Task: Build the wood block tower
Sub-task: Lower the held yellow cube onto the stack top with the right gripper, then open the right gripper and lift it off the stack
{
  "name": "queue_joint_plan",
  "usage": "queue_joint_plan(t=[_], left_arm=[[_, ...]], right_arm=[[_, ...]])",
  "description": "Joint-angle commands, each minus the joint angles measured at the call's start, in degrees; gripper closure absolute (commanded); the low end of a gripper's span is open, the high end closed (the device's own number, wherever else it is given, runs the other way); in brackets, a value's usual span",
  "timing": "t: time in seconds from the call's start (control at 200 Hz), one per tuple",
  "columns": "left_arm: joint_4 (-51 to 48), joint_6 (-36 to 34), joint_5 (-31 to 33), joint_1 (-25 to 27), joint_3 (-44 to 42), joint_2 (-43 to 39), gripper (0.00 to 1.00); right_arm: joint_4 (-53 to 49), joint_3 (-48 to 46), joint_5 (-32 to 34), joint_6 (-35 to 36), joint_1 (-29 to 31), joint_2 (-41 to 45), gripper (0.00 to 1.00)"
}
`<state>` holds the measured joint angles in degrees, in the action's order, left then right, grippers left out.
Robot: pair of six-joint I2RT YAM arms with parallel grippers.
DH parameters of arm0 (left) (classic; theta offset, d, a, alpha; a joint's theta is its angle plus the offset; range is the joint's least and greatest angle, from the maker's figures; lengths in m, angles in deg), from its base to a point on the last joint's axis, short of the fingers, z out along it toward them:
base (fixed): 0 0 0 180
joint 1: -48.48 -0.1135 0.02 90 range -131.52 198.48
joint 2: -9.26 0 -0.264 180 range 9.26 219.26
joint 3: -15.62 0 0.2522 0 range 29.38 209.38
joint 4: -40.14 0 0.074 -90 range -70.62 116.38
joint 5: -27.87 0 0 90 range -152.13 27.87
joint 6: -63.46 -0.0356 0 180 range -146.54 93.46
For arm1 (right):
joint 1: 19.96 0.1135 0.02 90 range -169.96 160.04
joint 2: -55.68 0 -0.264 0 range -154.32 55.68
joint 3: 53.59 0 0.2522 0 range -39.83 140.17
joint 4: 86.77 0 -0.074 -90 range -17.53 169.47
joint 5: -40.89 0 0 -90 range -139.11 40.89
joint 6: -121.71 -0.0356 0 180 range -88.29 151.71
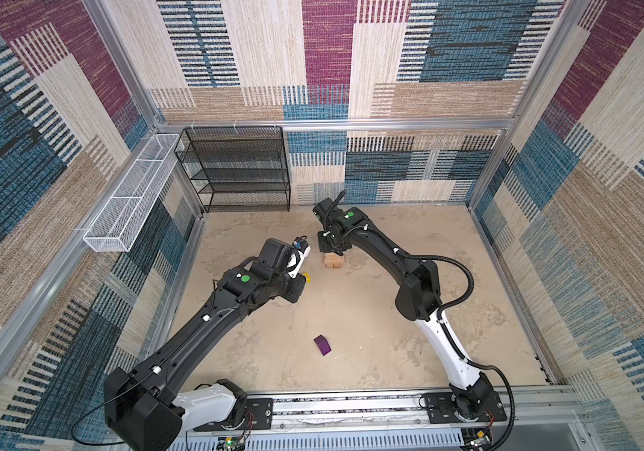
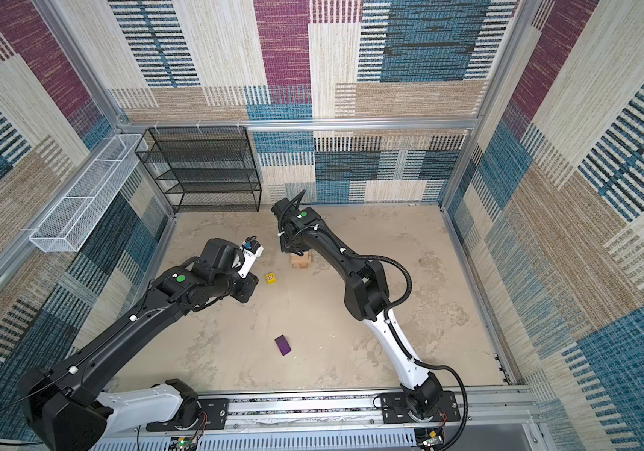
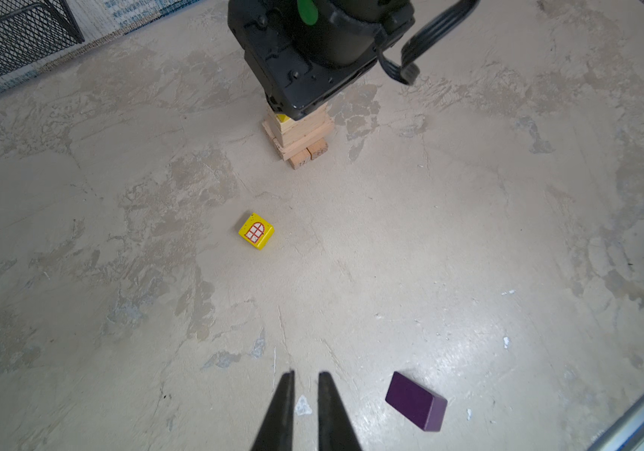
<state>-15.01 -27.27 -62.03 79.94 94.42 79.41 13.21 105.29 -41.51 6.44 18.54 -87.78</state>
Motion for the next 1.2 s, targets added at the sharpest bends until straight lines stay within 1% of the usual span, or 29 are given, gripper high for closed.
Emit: queue_joint_plan(t=[0.0,0.045,0.075,0.17,0.456,0.481,0.536,0.556,0.681,0.731,0.786,0.811,0.851,0.881,0.901,0.971,1.052,1.067,1.097,1.122,1.187,1.197], left_arm=[[-0.2,-0.4,0.7,-0.1,-0.1,-0.3,0.83],[-0.3,-0.4,0.7,-0.1,-0.1,-0.2,0.83],[-0.3,-0.4,0.7,-0.1,-0.1,-0.3,0.83],[-0.3,-0.5,0.7,-0.1,-0.1,-0.3,0.84],[-0.3,-0.5,1.1,-0.1,-0.2,-0.6,0.84],[-0.3,-0.6,1.3,-0.1,-0.2,-0.5,0.84],[-0.3,-0.6,1.7,-0.1,-0.3,-0.8,0.84],[-0.3,-0.6,1.9,-0.1,-0.3,-0.8,0.84],[0.0,-0.5,2.7,-0.2,-0.6,-1.6,0.84],[0.2,-0.5,3.0,-0.2,-0.7,-2.1,0.84],[0.6,-0.5,3.2,-0.2,-1.0,-2.5,0.84],[0.7,-0.5,3.3,-0.2,-1.2,-2.7,0.84],[0.8,-0.5,3.5,-0.2,-1.3,-2.9,0.84],[0.9,-0.5,3.7,-0.2,-1.3,-3.0,0.84],[0.9,-0.5,3.8,-0.2,-1.4,-3.0,0.84],[1.0,-0.5,4.2,-0.3,-1.4,-3.3,0.84],[1.0,-0.7,4.5,-0.3,-1.6,-3.4,0.84],[1.0,-0.7,4.6,-0.3,-1.6,-3.4,0.84],[1.1,-0.7,4.7,-0.4,-1.6,-3.5,0.84],[1.1,-0.7,4.7,-0.4,-1.6,-3.6,0.85],[1.1,-0.7,4.7,-0.5,-1.7,-3.7,0.85],[1.3,-0.7,4.8,-0.5,-1.7,-3.8,0.86]], right_arm=[[0.5,0.6,0.4,-0.3,0.0,-0.2,0.59],[0.5,0.5,0.4,-0.4,0.0,-0.3,0.58],[0.5,0.6,0.5,-0.5,0.0,-0.2,0.53],[0.4,0.5,0.5,-0.6,0.0,-0.2,0.5],[1.0,1.5,-0.6,-1.0,0.0,1.3,0.48],[1.2,1.5,-0.5,-1.0,0.0,1.7,0.46],[1.6,1.5,-0.6,-0.9,0.0,2.8,0.45],[1.7,1.5,-0.8,-0.7,-0.1,3.2,0.41],[2.8,0.9,-1.4,0.5,0.0,6.2,0.28],[3.1,0.5,-1.2,1.2,0.1,7.4,0.25],[3.3,-0.2,-0.8,1.8,-0.1,8.9,0.24],[3.7,-0.9,-0.6,2.2,0.0,9.9,0.21],[5.0,-2.9,0.0,2.4,0.0,11.8,0.12],[6.2,-5.2,0.5,2.5,0.0,13.4,0.01],[7.1,-7.0,1.1,2.6,-0.1,14.6,0.0],[11.2,-13.4,0.9,3.7,-0.3,18.7,0.0],[15.4,-20.5,-0.9,4.3,-1.2,22.4,0.0],[16.2,-21.5,-1.4,4.4,-1.4,23.0,0.01],[17.9,-24.6,-2.6,4.7,-2.0,24.2,0.07],[19.3,-27.0,-3.7,4.9,-2.5,25.0,0.14],[22.5,-32.1,-5.6,4.5,-3.9,26.9,0.35],[23.2,-33.3,-5.9,4.4,-4.1,27.4,0.39]])
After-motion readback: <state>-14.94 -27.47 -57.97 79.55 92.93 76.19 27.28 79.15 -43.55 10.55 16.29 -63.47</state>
